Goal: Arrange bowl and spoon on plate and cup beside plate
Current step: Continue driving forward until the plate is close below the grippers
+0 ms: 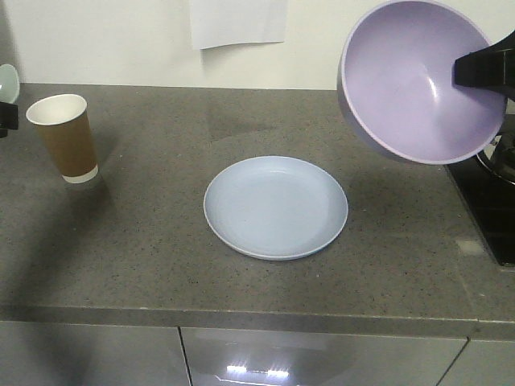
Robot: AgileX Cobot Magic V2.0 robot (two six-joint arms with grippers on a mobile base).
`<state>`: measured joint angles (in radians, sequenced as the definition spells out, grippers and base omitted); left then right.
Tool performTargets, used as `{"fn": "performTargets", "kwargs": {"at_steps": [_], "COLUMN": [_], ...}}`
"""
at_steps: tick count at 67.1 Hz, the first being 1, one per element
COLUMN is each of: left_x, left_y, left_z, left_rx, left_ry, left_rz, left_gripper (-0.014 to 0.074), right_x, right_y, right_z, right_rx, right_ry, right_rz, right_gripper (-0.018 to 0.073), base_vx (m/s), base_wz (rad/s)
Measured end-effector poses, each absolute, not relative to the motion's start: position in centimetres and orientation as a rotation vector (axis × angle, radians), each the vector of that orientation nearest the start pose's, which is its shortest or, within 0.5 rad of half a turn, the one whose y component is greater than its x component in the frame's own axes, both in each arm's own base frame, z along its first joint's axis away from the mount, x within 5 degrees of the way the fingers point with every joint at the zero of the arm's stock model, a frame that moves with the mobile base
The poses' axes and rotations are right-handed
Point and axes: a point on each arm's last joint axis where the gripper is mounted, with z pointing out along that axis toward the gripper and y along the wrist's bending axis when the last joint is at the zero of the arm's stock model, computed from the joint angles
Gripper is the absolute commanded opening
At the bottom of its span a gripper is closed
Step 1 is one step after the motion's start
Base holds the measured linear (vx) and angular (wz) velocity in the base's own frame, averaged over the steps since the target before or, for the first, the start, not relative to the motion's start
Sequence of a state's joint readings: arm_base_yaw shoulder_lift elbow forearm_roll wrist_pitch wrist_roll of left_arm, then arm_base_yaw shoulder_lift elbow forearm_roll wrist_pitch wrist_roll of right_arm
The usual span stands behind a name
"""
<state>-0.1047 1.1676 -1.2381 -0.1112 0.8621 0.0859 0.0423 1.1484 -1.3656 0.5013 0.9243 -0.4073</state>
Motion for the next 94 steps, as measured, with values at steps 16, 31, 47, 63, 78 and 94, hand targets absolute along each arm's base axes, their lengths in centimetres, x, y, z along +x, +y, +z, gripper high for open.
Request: {"fn": "performTargets", "kwargs": {"at_steps": [16, 31, 47, 63, 78, 94], "left_x": [23.60, 23.60, 23.60, 23.59, 23.59, 23.59], "left_y": [-3.25, -3.25, -3.25, -3.25, -3.25, -3.25], "left_z": [40.04, 40.04, 40.04, 40.03, 40.03, 40.03], "left_rx": [0.179, 0.179, 0.179, 0.179, 0.179, 0.179], "left_ry": [2.267, 2.267, 2.267, 2.267, 2.267, 2.267], "left_rz": [-0.144, -0.144, -0.144, -0.144, -0.144, -0.144], "left_gripper": [-0.0006, -0.0006, -0.0006, -0.0006, -0.0006, -0.0006], "right_x": [22.17, 22.17, 22.17, 22.17, 22.17, 22.17], "right_y": [4.44, 4.44, 4.44, 4.44, 4.44, 4.44], "right_z": [44.81, 44.81, 44.81, 44.81, 44.81, 44.81], "right_rx": [-0.368, -0.368, -0.368, -0.368, -0.368, -0.368], "right_ry": [2.071, 2.071, 2.071, 2.071, 2.071, 2.071], "right_rz": [0.390, 0.390, 0.390, 0.390, 0.390, 0.390], "right_gripper": [-0.0004, -0.0004, -0.0004, -0.0004, -0.0004, -0.0004], "base_vx": [0.04, 0.04, 0.04, 0.04, 0.04, 0.04], "base_wz": [0.00, 0.00, -0.02, -0.02, -0.01, -0.01]}}
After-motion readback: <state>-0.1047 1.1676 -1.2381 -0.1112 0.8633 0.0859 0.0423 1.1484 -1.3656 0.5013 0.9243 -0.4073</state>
